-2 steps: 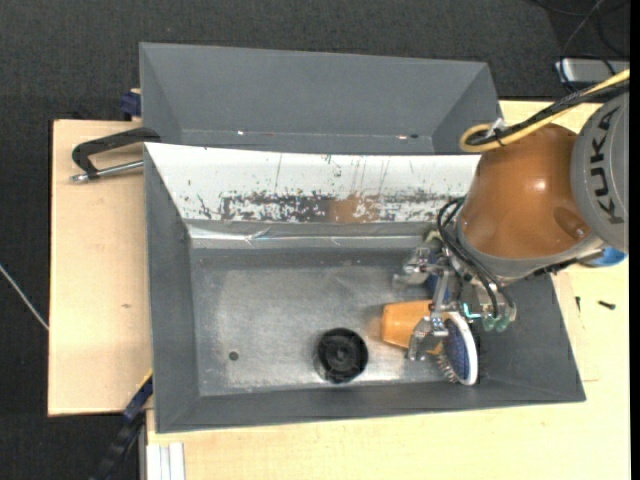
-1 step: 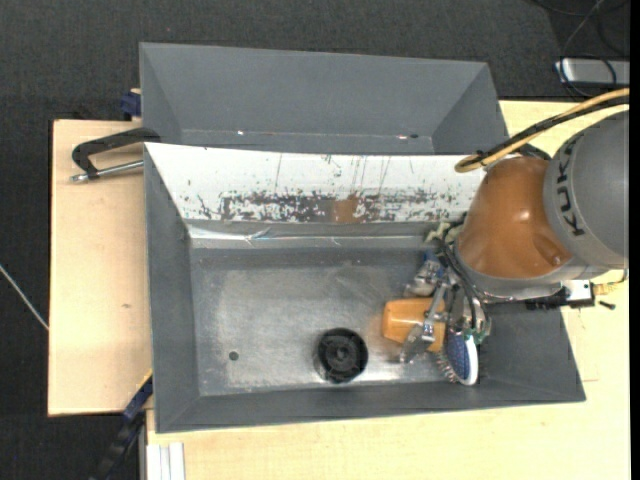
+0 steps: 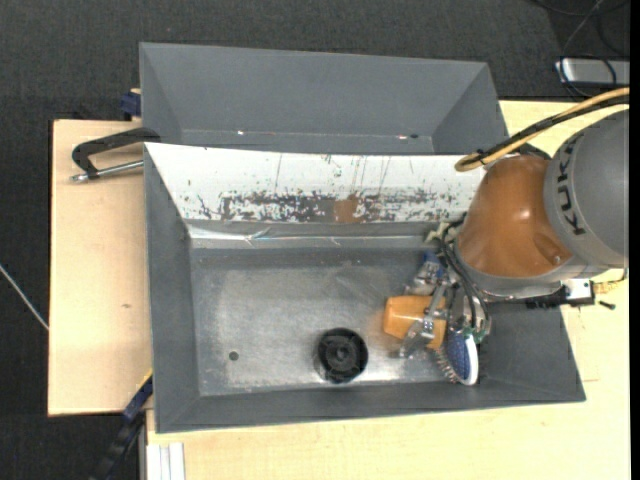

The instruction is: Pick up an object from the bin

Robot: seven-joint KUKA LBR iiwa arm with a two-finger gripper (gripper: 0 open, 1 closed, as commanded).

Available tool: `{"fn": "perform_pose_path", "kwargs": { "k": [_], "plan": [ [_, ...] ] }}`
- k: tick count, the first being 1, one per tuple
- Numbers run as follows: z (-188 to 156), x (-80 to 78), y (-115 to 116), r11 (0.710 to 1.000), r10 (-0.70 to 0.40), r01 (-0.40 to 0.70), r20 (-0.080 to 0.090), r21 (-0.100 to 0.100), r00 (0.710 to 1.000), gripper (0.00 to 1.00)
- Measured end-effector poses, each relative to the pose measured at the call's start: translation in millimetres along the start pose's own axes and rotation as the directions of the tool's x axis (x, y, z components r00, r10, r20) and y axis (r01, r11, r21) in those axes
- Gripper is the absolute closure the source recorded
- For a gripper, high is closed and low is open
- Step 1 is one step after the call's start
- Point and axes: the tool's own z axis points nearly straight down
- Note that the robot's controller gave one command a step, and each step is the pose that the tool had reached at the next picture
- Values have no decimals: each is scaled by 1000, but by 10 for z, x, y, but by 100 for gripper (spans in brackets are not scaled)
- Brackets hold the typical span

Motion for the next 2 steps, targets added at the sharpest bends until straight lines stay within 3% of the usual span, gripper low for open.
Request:
{"fn": "perform_pose_path", "kwargs": {
  "k": [1,2],
  "plan": [
    [-1210,-30,-5,1000,2,-2,14,-2,1000,100],
    [-2545,-570,654,965,-261,261,16,1,965,100]
  ]
}}
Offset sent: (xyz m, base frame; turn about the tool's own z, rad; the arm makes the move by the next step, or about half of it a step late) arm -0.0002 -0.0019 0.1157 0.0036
